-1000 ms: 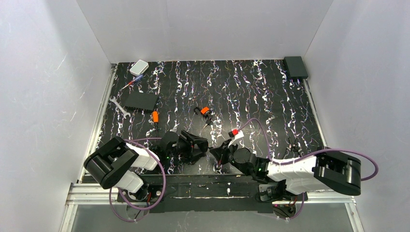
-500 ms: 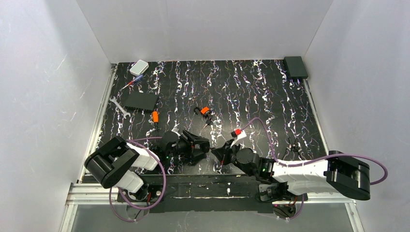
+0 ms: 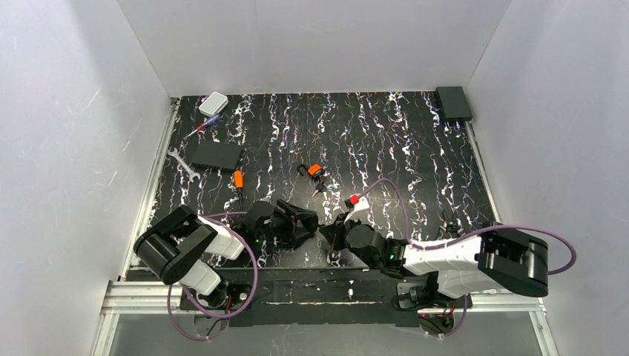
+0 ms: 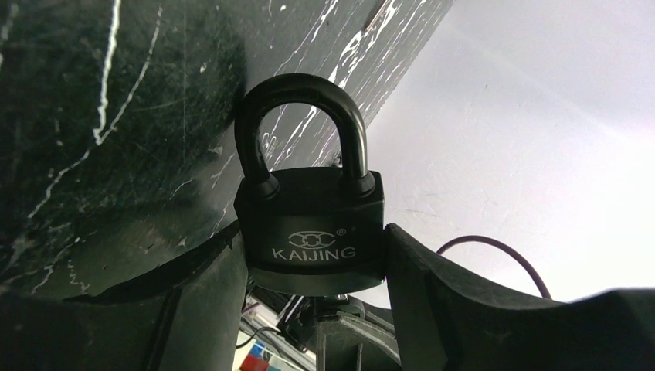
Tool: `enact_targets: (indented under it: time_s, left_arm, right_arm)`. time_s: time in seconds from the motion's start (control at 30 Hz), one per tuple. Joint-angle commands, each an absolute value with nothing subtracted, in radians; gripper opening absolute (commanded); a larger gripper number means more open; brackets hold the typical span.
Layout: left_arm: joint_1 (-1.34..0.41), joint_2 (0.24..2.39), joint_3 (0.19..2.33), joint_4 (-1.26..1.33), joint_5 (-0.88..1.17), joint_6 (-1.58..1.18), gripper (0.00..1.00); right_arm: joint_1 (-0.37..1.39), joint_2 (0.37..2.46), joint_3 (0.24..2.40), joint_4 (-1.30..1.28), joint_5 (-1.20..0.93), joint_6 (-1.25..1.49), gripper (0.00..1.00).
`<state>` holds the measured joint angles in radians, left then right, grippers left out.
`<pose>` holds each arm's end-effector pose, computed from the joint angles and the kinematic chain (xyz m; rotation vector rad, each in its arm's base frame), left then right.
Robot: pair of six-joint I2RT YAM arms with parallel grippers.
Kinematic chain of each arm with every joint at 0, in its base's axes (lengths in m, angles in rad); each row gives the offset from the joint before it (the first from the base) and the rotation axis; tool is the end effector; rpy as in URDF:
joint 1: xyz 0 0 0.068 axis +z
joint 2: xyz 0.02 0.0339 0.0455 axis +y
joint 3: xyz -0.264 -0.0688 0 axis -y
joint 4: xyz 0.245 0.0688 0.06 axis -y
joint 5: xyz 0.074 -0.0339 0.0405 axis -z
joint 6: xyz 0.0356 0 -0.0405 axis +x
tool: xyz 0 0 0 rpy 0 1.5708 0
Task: Unlock with the key
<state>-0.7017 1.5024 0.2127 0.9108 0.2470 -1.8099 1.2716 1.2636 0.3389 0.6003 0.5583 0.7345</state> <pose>0.1688 -0.1541 0.1180 -1.1196 2.2035 -1.6829 0.0871 0.2184 0.1724 -0.1264 1.9314 0.8566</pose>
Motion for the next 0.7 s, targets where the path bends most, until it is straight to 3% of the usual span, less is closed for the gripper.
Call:
enact_targets:
  time_s: [0.0,0.67]
  left_arm:
    - [-0.733,1.497,0.274,1.006,0.403,-1.812,0.00]
    - [-0.729,1.534,0.293,1.024,0.369,-1.828,0.00]
  right_arm:
    - [1.269,1.303,0.409,0.617,0.569,0.771,0.01]
    - [1.172,1.290,0.439,0.498,0.351,0.854,0.01]
